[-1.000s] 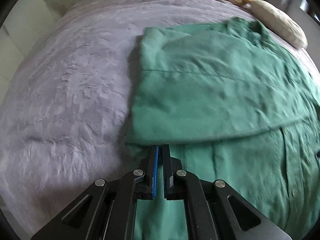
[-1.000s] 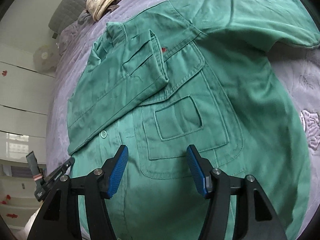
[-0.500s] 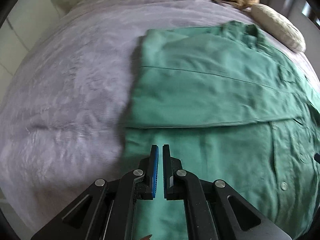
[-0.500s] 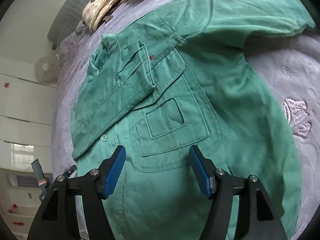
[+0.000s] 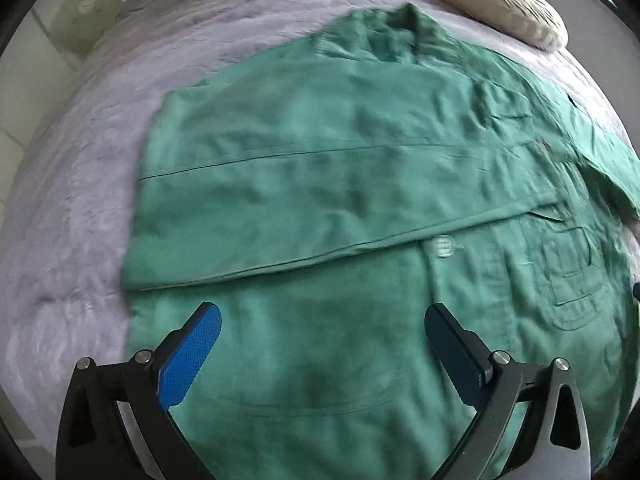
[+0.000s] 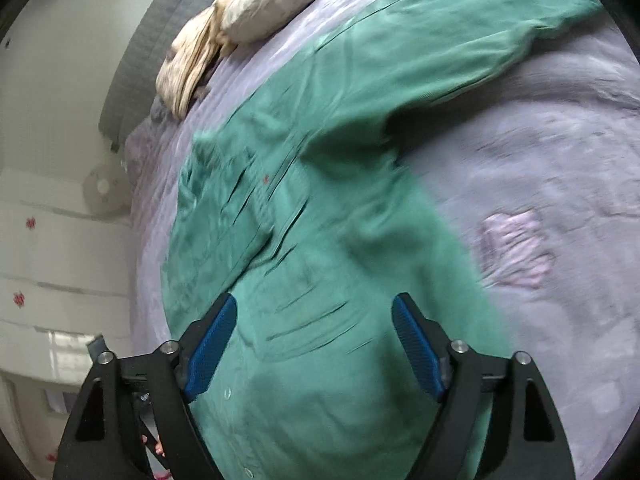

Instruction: Fold large clothes

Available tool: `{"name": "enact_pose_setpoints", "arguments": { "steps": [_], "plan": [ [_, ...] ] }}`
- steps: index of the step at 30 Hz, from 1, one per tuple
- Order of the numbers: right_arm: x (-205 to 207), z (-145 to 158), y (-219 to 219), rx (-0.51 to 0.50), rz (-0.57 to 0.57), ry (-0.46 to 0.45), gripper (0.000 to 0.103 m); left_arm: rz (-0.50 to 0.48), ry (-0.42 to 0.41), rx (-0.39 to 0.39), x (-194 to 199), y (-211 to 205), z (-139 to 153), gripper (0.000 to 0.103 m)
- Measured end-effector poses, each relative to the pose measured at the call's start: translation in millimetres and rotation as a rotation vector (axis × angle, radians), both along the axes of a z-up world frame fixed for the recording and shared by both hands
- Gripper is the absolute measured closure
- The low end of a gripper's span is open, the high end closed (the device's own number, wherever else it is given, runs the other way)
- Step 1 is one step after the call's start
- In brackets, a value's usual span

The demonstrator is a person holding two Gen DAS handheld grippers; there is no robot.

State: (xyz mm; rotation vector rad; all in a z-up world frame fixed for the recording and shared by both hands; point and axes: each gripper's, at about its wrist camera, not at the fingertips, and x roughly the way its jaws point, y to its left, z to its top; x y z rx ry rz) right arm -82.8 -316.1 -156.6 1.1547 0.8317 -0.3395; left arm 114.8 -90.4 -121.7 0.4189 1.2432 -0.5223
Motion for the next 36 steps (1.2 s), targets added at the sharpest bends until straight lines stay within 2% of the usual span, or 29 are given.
{"name": "enact_pose_setpoints", "arguments": {
  "steps": [3,5,12,20,23,27,32,33,35,36],
  "plan": [
    [-18.3,0.8,-27.1,-0.006,-0.063,-0.014,0.015,-0.024,0.029,-0.016,-5.8,-24.8,-4.5,0.001],
    [-28.2,0.4,-45.1,-0.013,-0.095,-0.015,0.0,-0.041,0.042,-0.028,-11.2,-41.5,-6.0,0.001],
    [-60.6,-6.2,-108.1,0.0,-0.211,-0.048,0.0,-0.121,0.041,-0.06,-30.5,-108.4,-8.6,0.001],
    [-91.3,-17.5,-183.7,0.029,-0.371,-0.109,0.0,-0.167,0.056,-0.089,-41.1,-175.1,-11.8,0.001],
    [-97.9,-21.6,-210.6,0.053,-0.435,-0.162,0.0,-0.178,0.043,-0.09,-45.2,-188.6,-13.1,0.001],
    [-99.4,-29.4,-243.3,0.091,-0.497,-0.215,0.0,-0.16,0.075,-0.091,-50.9,-210.9,-21.8,0.001],
    [-94.2,-37.5,-268.4,0.135,-0.571,-0.238,0.0,-0.139,0.077,-0.099,-53.7,-214.9,-26.9,0.001],
    [-93.9,-39.1,-270.7,0.151,-0.593,-0.238,0.004,-0.141,0.081,-0.104,-51.7,-215.2,-27.7,0.001],
    [-96.3,-43.5,-275.2,0.196,-0.636,-0.257,0.043,-0.146,0.096,-0.116,-46.5,-204.1,-26.6,0.001],
    [-95.4,-46.1,-276.4,0.218,-0.644,-0.237,0.092,-0.137,0.099,-0.104,-42.4,-193.6,-23.9,0.001]
  ]
}}
